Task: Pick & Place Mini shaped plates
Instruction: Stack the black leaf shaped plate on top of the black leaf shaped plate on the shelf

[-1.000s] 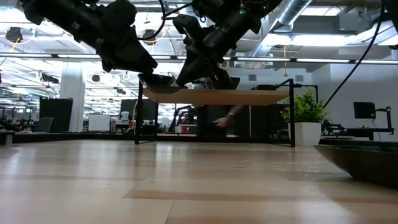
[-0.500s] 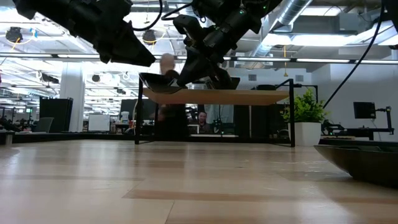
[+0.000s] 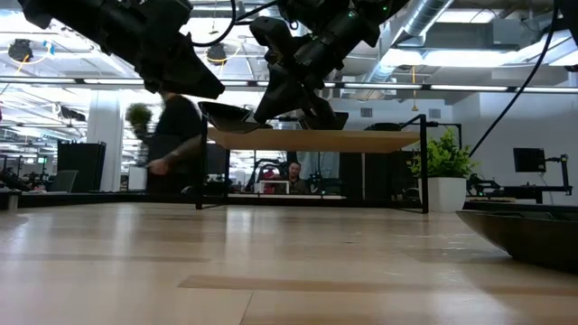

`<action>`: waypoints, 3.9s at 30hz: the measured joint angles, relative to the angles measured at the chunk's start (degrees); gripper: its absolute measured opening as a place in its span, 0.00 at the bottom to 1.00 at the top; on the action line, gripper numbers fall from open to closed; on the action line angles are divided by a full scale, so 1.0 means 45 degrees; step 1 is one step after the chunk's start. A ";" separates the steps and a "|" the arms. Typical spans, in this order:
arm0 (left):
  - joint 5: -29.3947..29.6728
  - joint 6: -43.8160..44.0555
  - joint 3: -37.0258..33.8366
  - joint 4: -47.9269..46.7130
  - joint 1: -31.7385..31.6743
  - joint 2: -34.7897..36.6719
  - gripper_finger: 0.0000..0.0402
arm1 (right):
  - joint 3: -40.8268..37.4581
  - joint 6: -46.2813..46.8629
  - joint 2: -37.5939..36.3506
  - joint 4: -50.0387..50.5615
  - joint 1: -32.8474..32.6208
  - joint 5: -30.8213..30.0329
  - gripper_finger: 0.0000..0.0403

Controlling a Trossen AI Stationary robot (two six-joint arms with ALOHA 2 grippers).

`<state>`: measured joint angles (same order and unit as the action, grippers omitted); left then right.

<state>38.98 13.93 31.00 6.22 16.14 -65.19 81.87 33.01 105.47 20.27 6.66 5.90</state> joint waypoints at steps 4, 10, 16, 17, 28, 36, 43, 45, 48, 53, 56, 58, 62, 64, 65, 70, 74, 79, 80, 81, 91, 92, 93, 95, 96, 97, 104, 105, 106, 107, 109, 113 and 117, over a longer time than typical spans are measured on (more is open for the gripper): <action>-0.0138 0.0078 0.0000 -0.0068 0.0000 -0.0005 0.37 | 0.0000 0.0000 0.0000 -0.0001 0.0000 -0.0018 0.00; -0.0194 0.0394 0.0000 -0.0161 0.0000 -0.0005 0.37 | 0.0000 -0.0001 0.0000 -0.0035 -0.0148 -0.0327 0.00; -0.0199 0.0670 0.0000 -0.0221 0.0000 -0.0005 0.37 | 0.0000 0.0000 0.0000 -0.0053 -0.0238 -0.0328 0.00; -0.0199 0.0674 0.0000 -0.0228 0.0000 -0.0005 0.37 | 0.0000 0.0000 0.0000 -0.0053 -0.0238 -0.0328 0.00; -0.0199 0.1014 0.0000 -0.0233 0.0000 -0.0005 0.37 | 0.0000 0.0000 0.0000 -0.0053 -0.0403 -0.0662 0.00; -0.0401 0.1778 0.0000 -0.0238 -0.0005 -0.0005 0.37 | 0.0000 -0.0039 0.0000 -0.0058 -0.0427 -0.0903 0.00; -0.0950 0.2437 0.0000 -0.0243 -0.0005 -0.0005 0.37 | 0.0000 -0.0044 0.0000 -0.0044 -0.0427 -0.0954 0.00; -0.0954 0.2448 0.0000 -0.0243 -0.0023 -0.0005 0.37 | 0.0000 -0.0044 0.0000 -0.0044 -0.0427 -0.0950 0.00; -0.0956 0.2449 0.0000 -0.0293 -0.0121 -0.0005 0.37 | 0.0000 -0.0040 0.0000 -0.0140 -0.0464 -0.0954 0.00; -0.0957 0.2449 0.0000 -0.0441 -0.0207 -0.0005 0.37 | 0.0000 -0.0034 0.0000 -0.0457 -0.0562 -0.0954 0.00; -0.0967 0.2448 -0.0005 -0.0544 -0.0213 -0.0010 0.37 | 0.0000 -0.0030 -0.0005 -0.0510 -0.0583 -0.0950 0.00; -0.0985 0.2448 -0.0005 -0.0544 -0.0204 -0.0010 0.37 | 0.0000 -0.0029 -0.0005 -0.0500 -0.0573 -0.0950 0.00; -0.0970 0.2448 -0.0005 -0.0553 -0.0214 -0.0010 0.37 | 0.0000 -0.0024 -0.0005 -0.0478 -0.0568 -0.0950 0.00; -0.0971 0.2448 -0.0005 -0.0554 -0.0204 -0.0010 0.37 | 0.0000 -0.0022 -0.0005 -0.0464 -0.0573 -0.0950 0.00; -0.0971 0.2448 -0.0005 -0.0549 -0.0204 -0.0010 0.37 | 0.0000 -0.0021 -0.0005 -0.0461 -0.0573 -0.0950 0.00; -0.0966 0.2444 -0.0005 -0.0539 -0.0204 -0.0010 0.37 | 0.0000 -0.0006 -0.0005 -0.0457 -0.0573 -0.0950 0.00; -0.0939 0.2351 -0.0005 -0.0534 -0.0204 -0.0010 0.37 | 0.0000 0.0010 -0.0005 -0.0452 -0.0573 -0.0930 0.00; -0.0780 0.2351 -0.0005 -0.0529 -0.0204 -0.0010 0.34 | 0.0000 0.0005 -0.0005 -0.0447 -0.0573 -0.0864 0.00; -0.0768 0.2350 -0.0005 -0.0528 -0.0204 -0.0008 0.32 | 0.0000 0.0005 -0.0005 -0.0443 -0.0573 -0.0853 0.00; -0.0764 0.2351 -0.0005 -0.0525 -0.0204 -0.0007 0.31 | 0.0000 0.0005 -0.0005 -0.0442 -0.0573 -0.0852 0.00; -0.0753 0.2346 -0.0005 -0.0529 -0.0204 -0.0005 0.20 | 0.0000 -0.0034 -0.0005 -0.0421 -0.0573 -0.0697 0.00; -0.0753 0.2346 -0.0005 -0.0529 -0.0206 -0.0005 0.19 | 0.0000 -0.0034 -0.0005 -0.0418 -0.0573 -0.0697 0.00; -0.0748 0.2335 -0.0005 -0.0529 -0.0206 -0.0005 0.19 | 0.0000 -0.0034 -0.0005 -0.0418 -0.0573 -0.0697 0.00; -0.0742 0.2297 -0.0005 -0.0529 -0.0209 -0.0005 0.17 | 0.0000 -0.0087 -0.0005 -0.0418 -0.0573 -0.0687 0.00; -0.0738 0.2297 -0.0005 -0.0529 -0.0209 -0.0005 0.17 | 0.0000 -0.0087 -0.0005 -0.0418 -0.0573 -0.0663 0.00; -0.0733 0.2297 -0.0005 -0.0529 -0.0209 -0.0005 0.16 | 0.0000 -0.0090 -0.0005 -0.0415 -0.0573 -0.0654 0.00; -0.0709 0.2302 -0.0010 -0.0539 -0.0209 -0.0005 0.12 | 0.0000 -0.0097 -0.0005 -0.0398 -0.0573 -0.0608 0.00; -0.0709 0.2297 -0.0010 -0.0539 -0.0209 -0.0005 0.11 | 0.0000 -0.0097 -0.0005 -0.0397 -0.0573 -0.0600 0.00; -0.0709 0.2298 -0.0010 -0.0539 -0.0209 -0.0005 0.10 | 0.0000 -0.0097 -0.0005 -0.0388 -0.0573 -0.0595 0.00; -0.0709 0.2297 -0.0010 -0.0539 -0.0209 -0.0005 0.10 | 0.0000 -0.0101 -0.0005 -0.0375 -0.0573 -0.0587 0.00; -0.0711 0.2297 -0.0010 -0.0539 -0.0209 -0.0005 0.09 | 0.0000 -0.0105 -0.0005 -0.0324 -0.0573 -0.0564 0.00; -0.0757 0.2300 -0.0010 -0.0539 -0.0204 -0.0005 0.06 | 0.0000 -0.0131 -0.0005 -0.0228 -0.0573 -0.0213 0.00; -0.0743 0.2299 -0.0010 -0.0541 -0.0209 -0.0005 0.03 | 0.0000 -0.0131 -0.0005 -0.0195 -0.0573 -0.0134 0.02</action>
<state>35.64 24.28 30.96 3.78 15.20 -65.21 81.87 32.43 105.45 19.40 4.08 5.30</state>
